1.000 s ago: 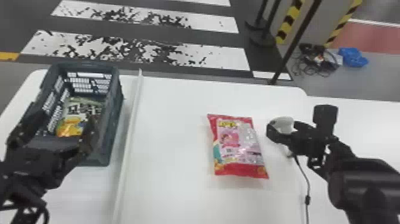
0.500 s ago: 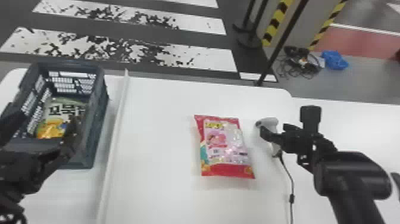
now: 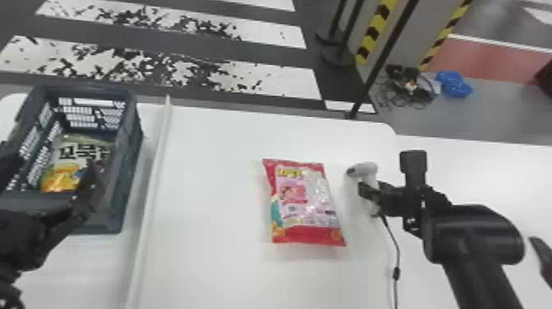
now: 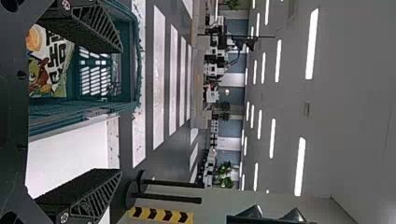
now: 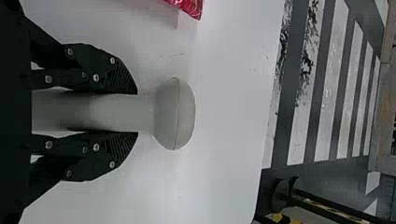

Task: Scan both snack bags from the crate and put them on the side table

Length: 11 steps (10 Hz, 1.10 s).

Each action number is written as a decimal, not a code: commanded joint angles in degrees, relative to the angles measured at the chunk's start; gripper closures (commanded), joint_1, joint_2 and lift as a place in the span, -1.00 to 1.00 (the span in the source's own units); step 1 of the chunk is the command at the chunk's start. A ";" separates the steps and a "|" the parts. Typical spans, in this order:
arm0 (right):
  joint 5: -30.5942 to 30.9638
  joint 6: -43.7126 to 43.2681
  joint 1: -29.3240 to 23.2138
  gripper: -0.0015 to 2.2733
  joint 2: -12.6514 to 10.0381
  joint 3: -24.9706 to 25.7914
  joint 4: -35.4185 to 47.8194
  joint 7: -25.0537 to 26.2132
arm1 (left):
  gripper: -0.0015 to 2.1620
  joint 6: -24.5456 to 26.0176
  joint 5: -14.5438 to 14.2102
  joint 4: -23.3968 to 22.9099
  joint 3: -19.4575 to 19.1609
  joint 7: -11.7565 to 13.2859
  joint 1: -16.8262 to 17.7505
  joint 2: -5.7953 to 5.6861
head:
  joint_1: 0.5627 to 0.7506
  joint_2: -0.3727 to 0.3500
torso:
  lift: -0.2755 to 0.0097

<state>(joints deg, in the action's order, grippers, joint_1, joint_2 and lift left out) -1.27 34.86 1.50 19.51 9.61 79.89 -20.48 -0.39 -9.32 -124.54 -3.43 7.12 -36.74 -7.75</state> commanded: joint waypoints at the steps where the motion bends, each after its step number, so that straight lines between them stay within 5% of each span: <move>1: -0.31 0.97 -0.18 0.96 0.00 0.32 0.88 0.01 | -0.92 0.00 0.00 -0.09 0.00 0.00 -0.08 0.02 | 0.41 -0.61 | 0.32; 6: -2.25 19.60 -12.49 0.97 -1.14 4.71 28.83 0.09 | -0.92 0.00 0.09 0.00 -0.09 0.09 0.00 0.11 | 0.41 -0.61 | 0.32; 11: -2.42 33.48 -21.89 0.97 -3.96 2.17 49.39 -0.26 | -0.92 0.00 0.00 0.09 -0.09 0.09 0.09 -0.07 | 0.41 -0.43 | 0.32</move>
<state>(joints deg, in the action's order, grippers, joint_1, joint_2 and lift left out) -3.69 67.69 -19.48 15.85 12.46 127.45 -20.77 -0.39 -9.31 -124.46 -3.51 7.18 -36.61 -7.81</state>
